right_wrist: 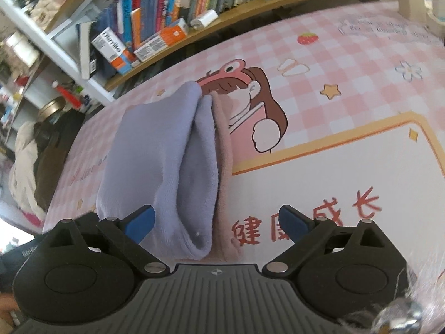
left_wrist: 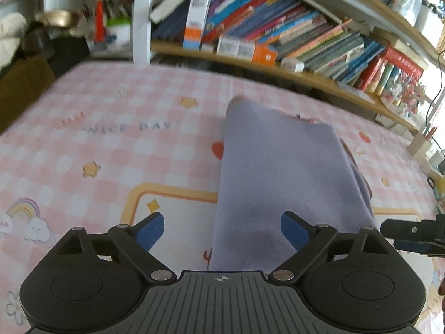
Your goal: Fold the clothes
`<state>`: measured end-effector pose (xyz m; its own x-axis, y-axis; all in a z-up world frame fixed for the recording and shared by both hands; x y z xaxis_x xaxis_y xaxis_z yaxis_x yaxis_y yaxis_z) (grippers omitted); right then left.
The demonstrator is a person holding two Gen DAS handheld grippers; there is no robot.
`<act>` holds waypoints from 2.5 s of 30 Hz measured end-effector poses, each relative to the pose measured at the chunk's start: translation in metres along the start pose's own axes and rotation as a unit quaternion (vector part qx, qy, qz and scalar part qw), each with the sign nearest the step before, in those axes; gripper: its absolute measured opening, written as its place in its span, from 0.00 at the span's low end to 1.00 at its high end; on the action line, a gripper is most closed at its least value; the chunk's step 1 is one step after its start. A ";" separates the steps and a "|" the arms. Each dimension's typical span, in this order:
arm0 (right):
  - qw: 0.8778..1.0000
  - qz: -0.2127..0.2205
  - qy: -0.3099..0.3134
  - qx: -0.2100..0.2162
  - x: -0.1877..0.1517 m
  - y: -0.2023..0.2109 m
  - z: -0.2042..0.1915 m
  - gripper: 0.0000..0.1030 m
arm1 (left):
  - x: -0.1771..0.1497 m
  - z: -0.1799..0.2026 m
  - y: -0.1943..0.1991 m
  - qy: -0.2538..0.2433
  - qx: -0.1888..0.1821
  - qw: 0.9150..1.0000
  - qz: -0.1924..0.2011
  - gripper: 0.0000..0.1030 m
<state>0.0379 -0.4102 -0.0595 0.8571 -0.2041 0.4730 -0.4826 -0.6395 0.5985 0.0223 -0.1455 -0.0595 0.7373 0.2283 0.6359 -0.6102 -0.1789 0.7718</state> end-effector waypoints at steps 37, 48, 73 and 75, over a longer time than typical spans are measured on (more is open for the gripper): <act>0.981 0.041 0.189 -0.020 0.024 -0.042 -0.081 0.22 | 0.031 0.015 -0.060 0.056 -0.129 0.987 -0.076 0.61; 1.000 0.002 -0.003 0.009 0.021 -0.049 -0.015 0.45 | 0.031 0.011 -0.060 0.059 -0.159 0.982 -0.088 0.63; 0.995 0.003 0.092 0.045 0.028 -0.040 -0.042 0.27 | 0.036 0.030 -0.022 0.028 -0.135 0.990 -0.039 0.40; 0.994 0.004 0.094 0.051 0.027 -0.033 -0.042 0.27 | 0.035 0.031 -0.015 0.032 -0.135 0.990 -0.035 0.40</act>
<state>0.0696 -0.3635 -0.0396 0.7998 -0.0743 0.5956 -0.4610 -0.7115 0.5303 0.0669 -0.1646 -0.0486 0.7661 0.2925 0.5724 -0.6196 0.0990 0.7787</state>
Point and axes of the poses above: each gripper's, at about its wrist camera, not at the fingertips, and y roughly against the way its jaws point, z to its right, x to its top, the point moved 8 cm from there along -y, roughly the way its jaws point, and after that the axes turned 13 degrees about x, right-handed, at the moved point
